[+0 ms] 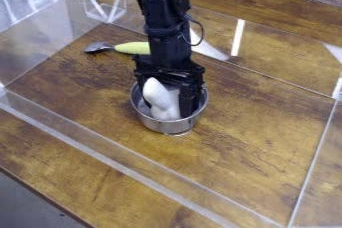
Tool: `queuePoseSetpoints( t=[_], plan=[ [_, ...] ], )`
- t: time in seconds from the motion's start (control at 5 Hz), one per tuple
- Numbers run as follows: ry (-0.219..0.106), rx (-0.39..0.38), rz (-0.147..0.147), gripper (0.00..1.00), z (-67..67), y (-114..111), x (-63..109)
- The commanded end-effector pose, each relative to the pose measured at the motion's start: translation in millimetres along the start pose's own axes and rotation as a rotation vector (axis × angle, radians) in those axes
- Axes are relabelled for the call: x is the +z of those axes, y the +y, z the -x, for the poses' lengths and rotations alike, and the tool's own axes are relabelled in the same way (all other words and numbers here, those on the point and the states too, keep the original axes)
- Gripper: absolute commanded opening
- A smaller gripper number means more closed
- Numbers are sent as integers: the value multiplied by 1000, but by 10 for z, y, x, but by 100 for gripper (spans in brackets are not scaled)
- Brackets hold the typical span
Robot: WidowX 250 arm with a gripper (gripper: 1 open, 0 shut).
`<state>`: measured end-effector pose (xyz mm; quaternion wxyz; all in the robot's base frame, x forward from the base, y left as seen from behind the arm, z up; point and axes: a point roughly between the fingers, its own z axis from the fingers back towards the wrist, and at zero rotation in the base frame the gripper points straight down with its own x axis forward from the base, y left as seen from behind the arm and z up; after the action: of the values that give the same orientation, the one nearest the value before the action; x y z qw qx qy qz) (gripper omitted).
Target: Remove the mushroom from the silver pot and put it on the table
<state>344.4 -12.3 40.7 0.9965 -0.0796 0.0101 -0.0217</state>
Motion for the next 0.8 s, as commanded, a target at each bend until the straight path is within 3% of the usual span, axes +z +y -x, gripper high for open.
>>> queuePoseSetpoints(
  t=[0.0,0.2,0.4,0.6],
  plan=[
    [-50,5,-22,0,-108,29,217],
    [-46,-19,-47,0,-151,67,351],
    [-45,-46,-88,0,-206,84,616],
    [-46,-26,-136,0,-229,42,967]
  ],
)
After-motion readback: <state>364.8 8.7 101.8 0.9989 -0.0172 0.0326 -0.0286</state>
